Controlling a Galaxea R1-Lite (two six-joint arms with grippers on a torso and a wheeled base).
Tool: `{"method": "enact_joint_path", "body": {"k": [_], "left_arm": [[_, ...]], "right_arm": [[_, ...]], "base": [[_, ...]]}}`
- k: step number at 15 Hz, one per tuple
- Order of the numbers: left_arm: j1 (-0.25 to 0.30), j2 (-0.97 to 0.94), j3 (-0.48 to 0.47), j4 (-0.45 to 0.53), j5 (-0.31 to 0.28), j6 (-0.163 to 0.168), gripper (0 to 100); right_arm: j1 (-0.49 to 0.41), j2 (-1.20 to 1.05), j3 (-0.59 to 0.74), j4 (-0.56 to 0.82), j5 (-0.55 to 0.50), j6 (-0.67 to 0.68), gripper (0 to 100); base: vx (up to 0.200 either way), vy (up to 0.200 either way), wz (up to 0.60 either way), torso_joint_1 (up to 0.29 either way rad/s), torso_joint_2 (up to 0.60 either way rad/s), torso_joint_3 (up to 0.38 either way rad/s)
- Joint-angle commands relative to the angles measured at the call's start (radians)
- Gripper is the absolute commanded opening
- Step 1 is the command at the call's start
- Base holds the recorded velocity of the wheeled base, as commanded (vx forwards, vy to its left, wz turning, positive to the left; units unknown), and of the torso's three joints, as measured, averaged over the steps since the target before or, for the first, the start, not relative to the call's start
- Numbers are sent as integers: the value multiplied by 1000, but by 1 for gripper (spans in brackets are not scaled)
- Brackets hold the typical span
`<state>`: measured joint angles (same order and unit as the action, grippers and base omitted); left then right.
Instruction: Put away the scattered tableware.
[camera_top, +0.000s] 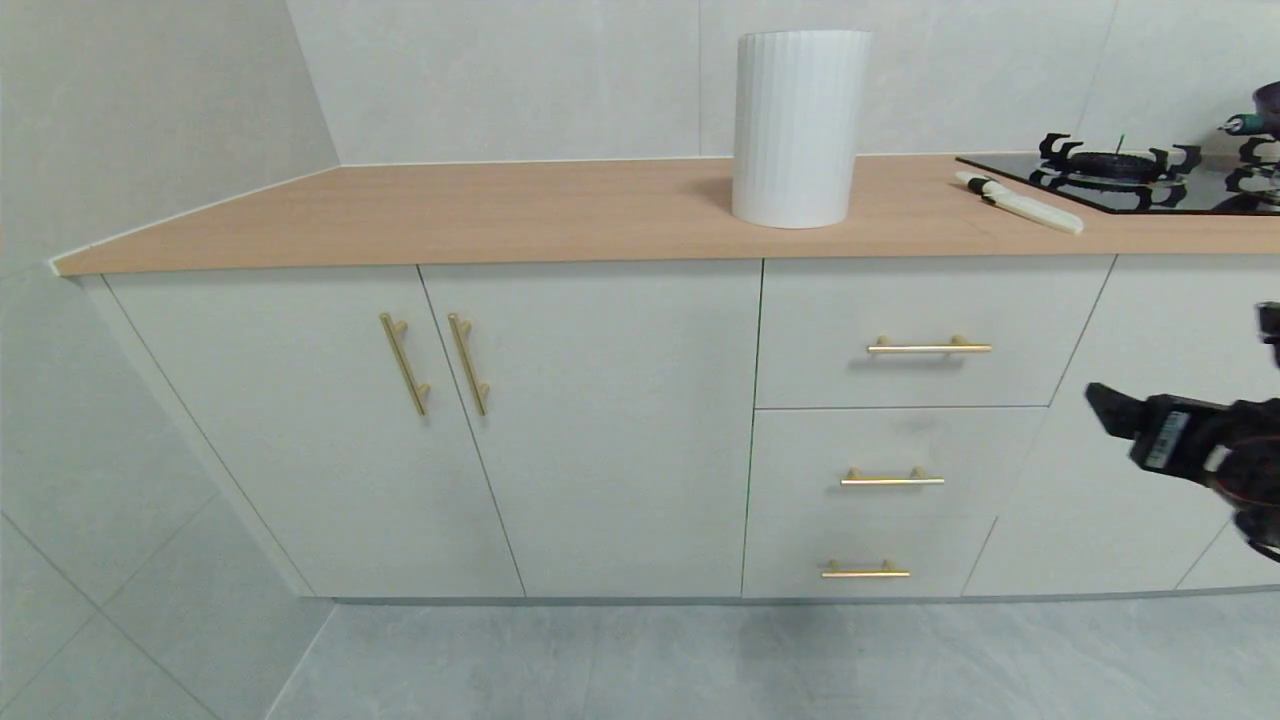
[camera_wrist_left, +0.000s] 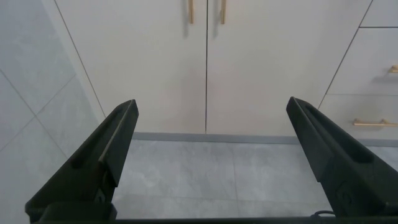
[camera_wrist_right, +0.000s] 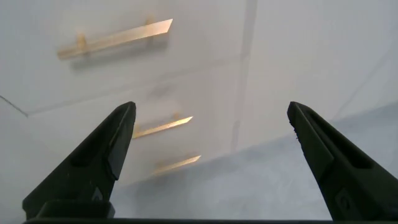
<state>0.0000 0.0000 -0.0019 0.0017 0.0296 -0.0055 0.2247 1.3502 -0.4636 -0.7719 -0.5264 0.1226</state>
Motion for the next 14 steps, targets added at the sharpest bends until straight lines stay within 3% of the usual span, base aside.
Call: {"method": "enact_joint_path", "body": {"k": [1,2,4,9,14], "left_arm": [[0,0,0,0,1,-1,100],[0,0,0,0,1,-1,100],[0,0,0,0,0,-1,100],[0,0,0,0,0,-1,100],[0,0,0,0,1,-1,100]], "right_arm": [[-19,-379,145,3,-52,-179,100],[-85,-591,168,77,-57,-293,100],[-159,-798,161,261,-57,-300,100],[-163,-1251,158,730,-17,-320,100],[-199,-1293,204,754,-69,-273,100]], "base": [[0,0,0,0,0,0],[0,0,0,0,0,0],[0,0,0,0,0,0],[0,0,0,0,0,0],[0,0,0,0,0,0]]}}
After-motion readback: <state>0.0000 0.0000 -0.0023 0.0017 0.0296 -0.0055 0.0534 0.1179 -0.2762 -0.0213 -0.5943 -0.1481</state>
